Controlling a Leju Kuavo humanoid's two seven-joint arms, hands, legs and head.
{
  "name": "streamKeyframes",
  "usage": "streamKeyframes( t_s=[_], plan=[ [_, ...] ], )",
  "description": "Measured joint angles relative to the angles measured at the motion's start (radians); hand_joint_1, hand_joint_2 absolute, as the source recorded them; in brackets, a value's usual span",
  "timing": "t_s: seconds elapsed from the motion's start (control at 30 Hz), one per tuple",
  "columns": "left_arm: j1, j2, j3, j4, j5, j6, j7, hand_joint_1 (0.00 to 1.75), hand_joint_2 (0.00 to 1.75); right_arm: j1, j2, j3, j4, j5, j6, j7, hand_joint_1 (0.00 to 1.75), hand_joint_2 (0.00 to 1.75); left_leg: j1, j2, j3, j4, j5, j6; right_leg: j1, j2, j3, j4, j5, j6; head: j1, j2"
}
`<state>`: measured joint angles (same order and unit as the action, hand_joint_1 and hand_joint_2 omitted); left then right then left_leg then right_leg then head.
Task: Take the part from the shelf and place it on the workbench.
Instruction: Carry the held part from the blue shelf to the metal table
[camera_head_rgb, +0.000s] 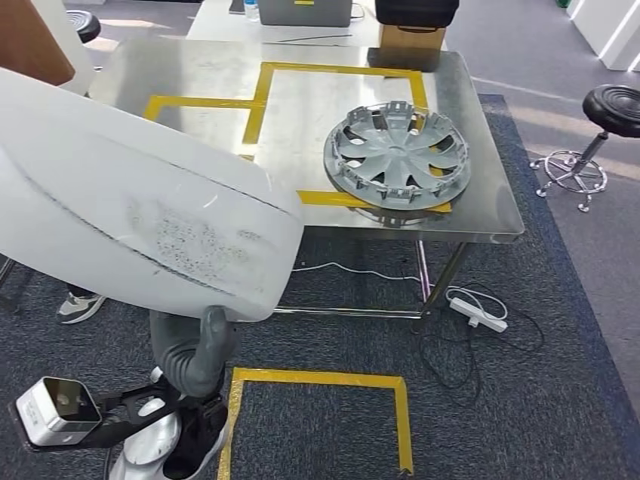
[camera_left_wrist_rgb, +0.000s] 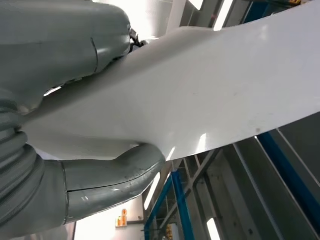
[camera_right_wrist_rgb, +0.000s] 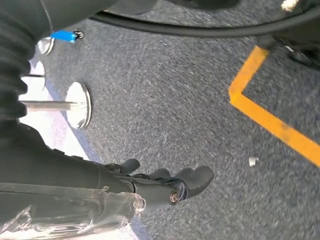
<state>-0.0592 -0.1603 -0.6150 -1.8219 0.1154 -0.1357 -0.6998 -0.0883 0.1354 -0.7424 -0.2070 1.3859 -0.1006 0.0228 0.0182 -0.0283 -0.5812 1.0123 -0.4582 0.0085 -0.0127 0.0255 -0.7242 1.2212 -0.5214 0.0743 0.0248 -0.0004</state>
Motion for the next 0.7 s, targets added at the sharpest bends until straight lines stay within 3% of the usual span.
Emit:
streamKeyframes(
  t_s=[0.03,0.07,0.1,0.17,0.23,0.33,0.4,0.43,0.5,0.57,0.6,0.63,0.7],
  plan=[
    [0.001,0.000,0.000,0.000,0.000,0.001,0.000,1.69,1.75,-0.001,0.000,0.000,0.000,0.001,-0.005,0.001,0.00,1.75,-0.002,0.009,0.000,0.000,-0.001,0.001,0.000,-0.008,-0.028,0.059,-0.022,0.001,0.000,0.000],
    [0.002,0.000,0.000,0.000,0.000,0.003,0.000,1.69,1.75,-0.002,0.000,0.000,0.000,0.003,-0.010,0.002,0.00,1.75,-0.003,0.015,0.001,0.000,-0.002,0.002,0.000,-0.012,-0.040,0.088,-0.026,0.001,0.000,0.000],
    [0.003,0.000,0.000,0.000,-0.001,0.004,0.000,1.69,1.75,-0.001,0.000,0.000,0.000,0.004,-0.014,0.004,0.00,1.75,-0.003,0.020,0.002,0.001,-0.003,0.002,0.000,-0.014,-0.033,0.078,-0.012,0.001,0.000,0.000],
    [0.003,0.000,0.000,0.000,-0.001,0.007,0.000,1.69,1.75,0.000,0.000,0.000,-0.001,0.006,-0.018,0.005,0.00,1.75,-0.003,0.024,0.008,0.001,-0.006,-0.004,0.000,-0.018,0.036,-0.046,0.049,-0.001,0.000,0.000],
    [0.003,0.000,0.000,0.000,-0.001,0.009,0.000,1.69,1.75,-0.001,0.000,0.000,-0.001,0.006,-0.019,0.006,0.00,1.75,-0.007,0.026,0.010,0.004,-0.011,-0.013,0.002,-0.023,0.100,-0.160,0.083,-0.007,0.000,0.000],
    [0.003,0.000,0.000,0.000,-0.001,0.009,0.000,1.69,1.75,-0.003,0.001,0.000,-0.001,0.009,-0.019,0.007,0.00,1.75,-0.010,0.027,0.013,-0.002,-0.009,-0.028,0.005,-0.020,0.113,-0.185,0.085,-0.025,-0.001,0.000],
    [0.003,-0.001,0.000,0.000,-0.001,0.010,0.000,1.69,1.75,-0.003,0.001,0.002,-0.002,0.018,-0.025,0.013,0.00,1.75,-0.008,0.027,0.008,0.010,-0.023,-0.040,0.003,-0.018,0.115,-0.189,0.088,-0.038,-0.003,0.000],
    [0.003,-0.001,0.000,0.000,0.000,0.011,0.000,1.69,1.75,-0.004,0.001,0.004,-0.002,0.026,-0.031,0.022,0.00,1.75,-0.008,0.027,-0.007,0.043,-0.044,-0.045,0.000,-0.018,0.116,-0.192,0.089,-0.044,-0.005,0.000],
    [0.003,0.000,0.000,0.000,0.001,0.015,0.000,1.69,1.75,-0.004,0.002,0.010,-0.001,0.045,-0.043,0.046,0.00,1.75,-0.008,0.027,-0.067,0.163,-0.105,-0.051,-0.001,-0.017,0.117,-0.192,0.088,-0.050,-0.010,0.000],
    [0.004,0.001,-0.001,0.000,0.003,0.020,0.000,1.69,1.75,-0.002,0.002,0.020,-0.001,0.064,-0.049,0.074,0.00,1.75,-0.008,0.027,-0.123,0.265,-0.135,-0.053,-0.001,-0.016,0.116,-0.192,0.088,-0.052,-0.010,0.000],
    [0.005,0.001,-0.001,0.000,0.006,0.023,0.000,1.69,1.75,-0.001,0.002,0.026,-0.001,0.072,-0.050,0.090,0.00,1.75,-0.008,0.027,-0.128,0.269,-0.120,-0.052,-0.001,-0.015,0.116,-0.192,0.088,-0.052,-0.010,0.000],
    [0.005,0.001,-0.001,0.000,0.009,0.026,0.000,1.69,1.75,-0.001,0.003,0.031,-0.001,0.080,-0.050,0.106,0.00,1.75,-0.008,0.027,-0.114,0.235,-0.090,-0.051,-0.001,-0.014,0.117,-0.192,0.088,-0.051,-0.010,0.000],
    [0.004,0.001,-0.001,0.000,0.015,0.032,0.000,1.69,1.75,-0.001,0.004,0.043,-0.001,0.096,-0.058,0.143,0.00,1.75,-0.009,0.027,-0.051,0.105,-0.020,-0.046,0.001,-0.009,0.118,-0.191,0.087,-0.047,-0.010,0.000]
  ],
)
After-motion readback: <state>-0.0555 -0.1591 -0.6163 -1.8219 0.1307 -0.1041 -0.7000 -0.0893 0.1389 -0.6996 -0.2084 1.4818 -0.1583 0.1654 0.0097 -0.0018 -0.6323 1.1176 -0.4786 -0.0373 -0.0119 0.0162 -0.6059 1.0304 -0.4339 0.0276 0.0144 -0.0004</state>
